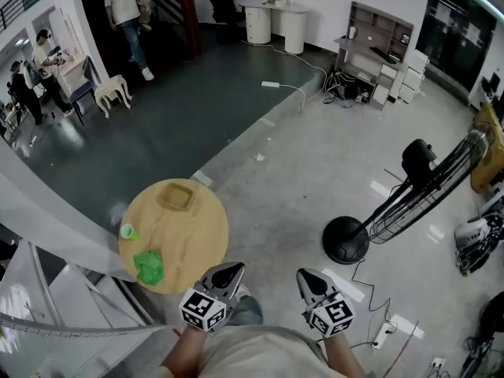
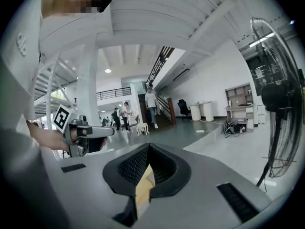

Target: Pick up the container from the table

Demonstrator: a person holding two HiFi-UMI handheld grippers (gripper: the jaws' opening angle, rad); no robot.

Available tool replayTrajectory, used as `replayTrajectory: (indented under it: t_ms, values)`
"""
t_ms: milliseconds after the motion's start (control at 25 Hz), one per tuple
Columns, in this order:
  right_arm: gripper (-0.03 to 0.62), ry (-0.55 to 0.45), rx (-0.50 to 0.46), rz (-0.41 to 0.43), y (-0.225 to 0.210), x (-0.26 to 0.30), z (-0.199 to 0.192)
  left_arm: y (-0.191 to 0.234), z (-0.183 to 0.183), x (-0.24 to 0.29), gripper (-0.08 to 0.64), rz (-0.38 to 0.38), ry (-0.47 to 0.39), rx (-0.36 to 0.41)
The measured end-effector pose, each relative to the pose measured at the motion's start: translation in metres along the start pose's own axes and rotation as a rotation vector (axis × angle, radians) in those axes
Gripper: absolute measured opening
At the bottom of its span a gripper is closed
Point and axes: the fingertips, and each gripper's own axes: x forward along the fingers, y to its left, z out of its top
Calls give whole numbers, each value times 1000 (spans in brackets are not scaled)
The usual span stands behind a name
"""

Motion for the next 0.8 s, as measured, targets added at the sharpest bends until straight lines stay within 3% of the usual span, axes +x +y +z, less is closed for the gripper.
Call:
replayTrajectory:
  t_ms: [400, 800]
  values:
    - [25, 67, -63, 68, -8, 203, 55, 208, 37, 28, 15, 110, -42, -37]
    - [25, 133, -100, 204, -28, 308, 73, 294, 20, 18, 15, 331, 17, -97]
